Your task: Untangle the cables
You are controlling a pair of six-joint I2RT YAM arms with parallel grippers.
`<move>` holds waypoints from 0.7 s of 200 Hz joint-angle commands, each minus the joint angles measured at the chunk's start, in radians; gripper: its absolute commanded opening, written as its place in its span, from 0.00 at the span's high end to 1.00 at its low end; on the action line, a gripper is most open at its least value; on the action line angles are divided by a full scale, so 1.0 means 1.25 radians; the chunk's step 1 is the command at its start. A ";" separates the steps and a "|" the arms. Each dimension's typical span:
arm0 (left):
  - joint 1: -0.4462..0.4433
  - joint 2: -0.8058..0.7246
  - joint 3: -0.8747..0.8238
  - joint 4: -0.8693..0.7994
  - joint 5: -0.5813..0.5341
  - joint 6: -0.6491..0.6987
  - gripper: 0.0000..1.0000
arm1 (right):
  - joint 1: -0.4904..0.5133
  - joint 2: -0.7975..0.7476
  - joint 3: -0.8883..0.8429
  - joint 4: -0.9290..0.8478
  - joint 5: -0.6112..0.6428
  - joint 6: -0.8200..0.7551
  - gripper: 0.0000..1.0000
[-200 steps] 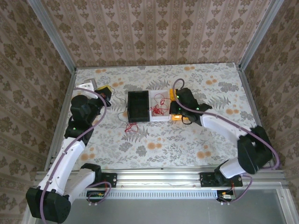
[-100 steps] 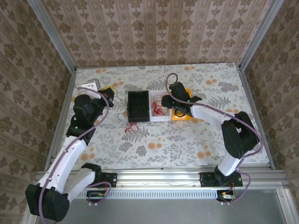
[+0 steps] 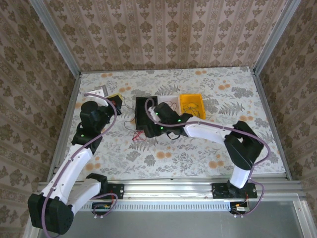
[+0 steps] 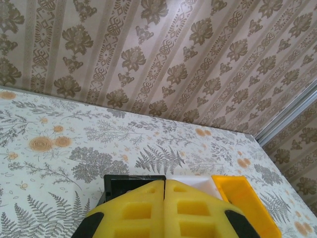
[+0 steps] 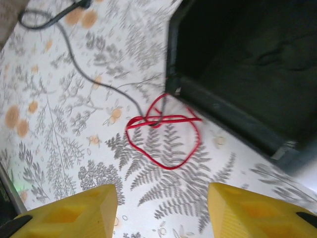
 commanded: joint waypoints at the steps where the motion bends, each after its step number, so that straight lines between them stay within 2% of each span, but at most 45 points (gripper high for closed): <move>1: -0.004 -0.015 -0.007 -0.012 -0.018 -0.013 1.00 | 0.015 0.061 0.061 -0.080 -0.049 -0.072 0.47; 53: -0.004 -0.024 -0.007 -0.061 -0.055 -0.023 1.00 | 0.034 0.174 0.160 -0.134 -0.046 -0.143 0.45; 140: -0.004 -0.014 -0.002 -0.070 -0.061 -0.048 1.00 | 0.078 0.308 0.279 -0.205 0.003 -0.242 0.45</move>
